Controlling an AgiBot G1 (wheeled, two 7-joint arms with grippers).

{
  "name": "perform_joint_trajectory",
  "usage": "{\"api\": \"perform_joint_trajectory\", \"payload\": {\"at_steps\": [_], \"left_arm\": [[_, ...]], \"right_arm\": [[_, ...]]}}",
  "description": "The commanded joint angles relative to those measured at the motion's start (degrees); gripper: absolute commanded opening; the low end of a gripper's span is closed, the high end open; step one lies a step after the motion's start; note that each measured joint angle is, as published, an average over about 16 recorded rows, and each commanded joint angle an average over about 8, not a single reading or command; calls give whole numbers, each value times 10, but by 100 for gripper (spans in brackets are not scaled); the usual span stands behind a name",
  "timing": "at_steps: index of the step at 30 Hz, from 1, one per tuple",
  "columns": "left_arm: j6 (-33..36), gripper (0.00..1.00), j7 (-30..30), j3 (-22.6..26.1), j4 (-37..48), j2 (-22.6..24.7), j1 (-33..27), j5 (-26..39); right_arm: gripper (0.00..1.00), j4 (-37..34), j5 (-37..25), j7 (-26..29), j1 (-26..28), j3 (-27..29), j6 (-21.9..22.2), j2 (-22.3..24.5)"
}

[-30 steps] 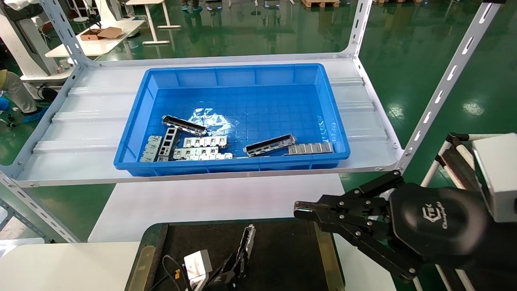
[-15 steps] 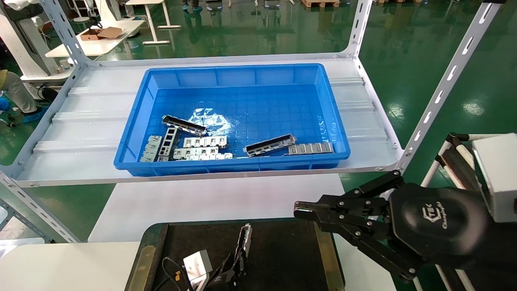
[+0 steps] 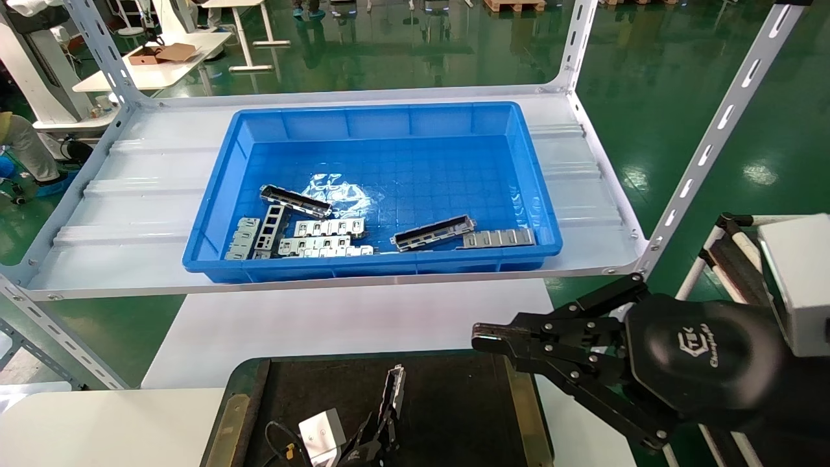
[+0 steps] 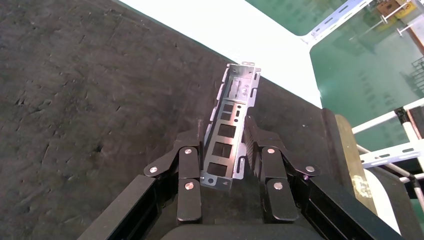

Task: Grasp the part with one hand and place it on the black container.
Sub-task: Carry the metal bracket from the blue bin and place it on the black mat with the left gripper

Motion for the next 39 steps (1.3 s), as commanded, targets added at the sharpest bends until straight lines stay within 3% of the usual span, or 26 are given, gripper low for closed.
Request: {"api": "perform_joint_trajectory", "payload": {"at_steps": [1,17,19,20,22,25,27,28,30,39], "left_arm": [[-7,0,-7,9,1,-1,-2,2],[-50,0,-30,52,6,-1,-17,-15],[-55,0,-32,57,6,-1,-20,-18],[-57,0,-34,59,6,0,-21,-19],[-62,10,-37,65,7,0,-23,-20],[-69,46,-42,72,7,0,-26,-19],[-75,71,-46,78,7,1,-27,-18],[-77,83,-48,80,7,1,-28,-17],[-82,99,-51,86,7,1,-29,-16],[-100,100,-65,106,8,-1,-33,-16]], "right_arm": [[0,0,0,0,0,0,0,0],[1,0,0,0,0,0,0,0],[9,0,0,0,0,0,0,0],[18,0,0,0,0,0,0,0],[43,0,0,0,0,0,0,0],[80,0,0,0,0,0,0,0],[96,0,0,0,0,0,0,0],[100,0,0,0,0,0,0,0],[100,0,0,0,0,0,0,0],[100,0,0,0,0,0,0,0]]}}
